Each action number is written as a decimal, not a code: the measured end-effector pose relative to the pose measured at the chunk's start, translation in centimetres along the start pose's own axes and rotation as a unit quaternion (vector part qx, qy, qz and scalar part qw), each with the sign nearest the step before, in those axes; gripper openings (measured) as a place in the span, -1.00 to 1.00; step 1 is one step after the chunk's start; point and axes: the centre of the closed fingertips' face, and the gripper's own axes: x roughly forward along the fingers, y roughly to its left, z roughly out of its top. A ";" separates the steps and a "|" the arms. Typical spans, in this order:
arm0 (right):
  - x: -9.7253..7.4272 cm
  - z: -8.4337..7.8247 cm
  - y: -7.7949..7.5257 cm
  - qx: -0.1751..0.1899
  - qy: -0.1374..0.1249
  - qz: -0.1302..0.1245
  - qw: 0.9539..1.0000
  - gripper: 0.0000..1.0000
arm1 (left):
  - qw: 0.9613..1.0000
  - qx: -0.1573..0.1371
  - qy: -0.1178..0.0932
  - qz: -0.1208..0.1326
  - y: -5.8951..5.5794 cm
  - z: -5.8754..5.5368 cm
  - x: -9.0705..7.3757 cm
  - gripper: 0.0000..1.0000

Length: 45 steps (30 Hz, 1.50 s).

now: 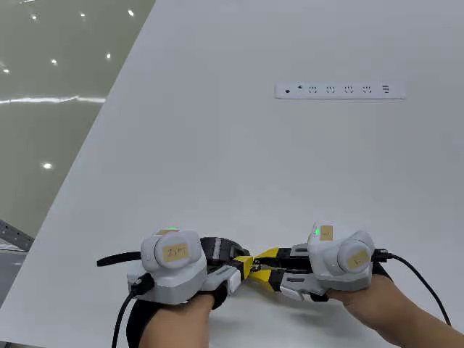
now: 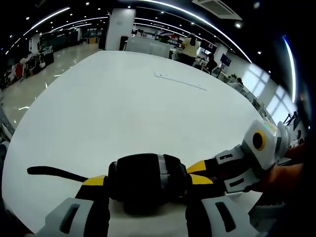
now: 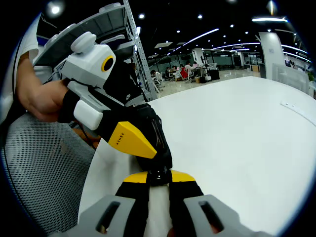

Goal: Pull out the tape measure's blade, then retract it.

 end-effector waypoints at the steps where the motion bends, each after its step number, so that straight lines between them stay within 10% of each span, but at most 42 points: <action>1: 0.0 0.0 0.0 0.001 0.000 -0.001 1.000 -0.74 | 1.000 0.000 0.000 0.000 0.0 0.0 0.0 0.19; 9: -0.2 -0.1 0.2 -0.004 0.004 -0.001 1.000 -0.72 | 0.999 0.047 0.002 0.007 -0.4 -0.1 0.1 0.22; 21: -1.5 0.6 0.4 0.010 -0.005 -0.004 1.000 -0.59 | 0.999 0.041 0.002 -0.009 -0.4 -0.1 -0.2 0.22; 45: -7.2 2.1 0.1 0.020 0.008 -0.073 0.997 -0.18 | 0.993 0.106 -0.005 -0.053 0.2 1.3 -3.0 0.19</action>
